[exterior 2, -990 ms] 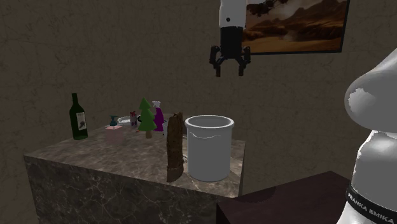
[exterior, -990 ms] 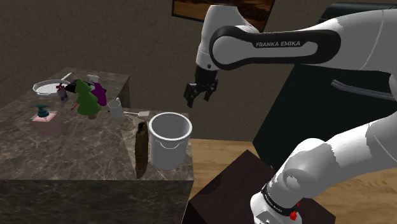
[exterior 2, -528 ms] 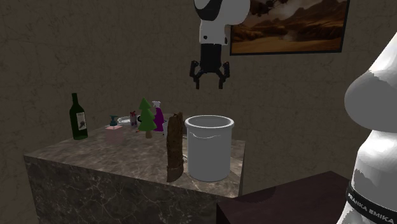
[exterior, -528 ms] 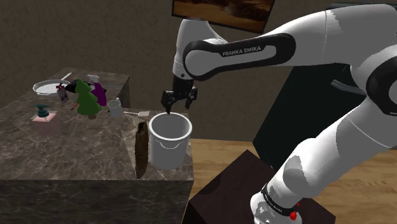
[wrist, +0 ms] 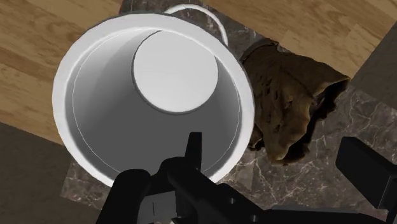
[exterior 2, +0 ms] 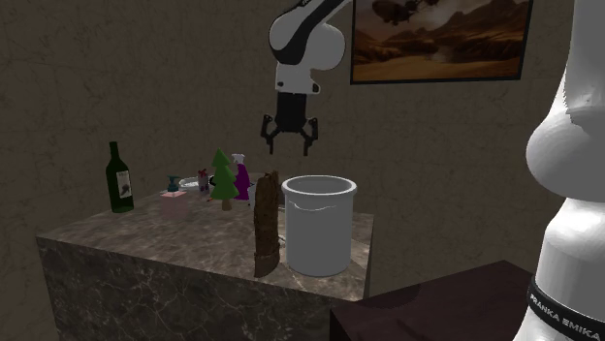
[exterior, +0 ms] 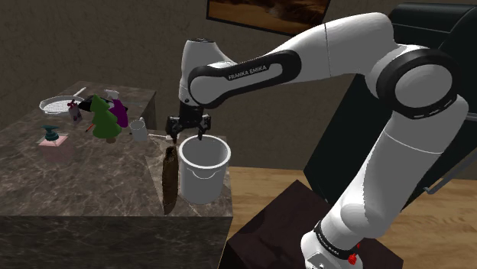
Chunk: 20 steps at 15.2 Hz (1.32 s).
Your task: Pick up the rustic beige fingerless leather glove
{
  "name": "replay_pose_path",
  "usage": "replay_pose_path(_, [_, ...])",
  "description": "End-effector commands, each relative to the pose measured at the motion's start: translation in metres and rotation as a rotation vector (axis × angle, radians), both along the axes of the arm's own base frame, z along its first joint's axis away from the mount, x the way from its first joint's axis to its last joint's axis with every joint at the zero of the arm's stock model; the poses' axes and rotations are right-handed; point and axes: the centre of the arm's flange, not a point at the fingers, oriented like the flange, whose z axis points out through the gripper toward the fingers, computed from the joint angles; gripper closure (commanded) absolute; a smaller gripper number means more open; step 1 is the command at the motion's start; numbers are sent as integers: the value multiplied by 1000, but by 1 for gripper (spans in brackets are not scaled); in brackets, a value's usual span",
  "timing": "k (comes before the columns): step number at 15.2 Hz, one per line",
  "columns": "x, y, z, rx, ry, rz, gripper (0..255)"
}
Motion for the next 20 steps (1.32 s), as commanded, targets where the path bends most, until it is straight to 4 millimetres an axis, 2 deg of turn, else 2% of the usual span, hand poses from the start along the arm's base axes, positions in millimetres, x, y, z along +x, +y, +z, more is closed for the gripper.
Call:
replay_pose_path(1, [16, 13, -13, 14, 3, -28, 0])
replay_pose_path(5, [47, 35, -36, 36, 8, -71, 0])
replay_pose_path(12, [47, 35, -76, 36, 8, -71, 0])
replay_pose_path(14, [47, 35, -76, 36, 8, -71, 0])
replay_pose_path(15, [47, 35, -76, 36, 9, -71, 255])
replay_pose_path(20, [46, 35, -76, 36, 9, -71, 255])
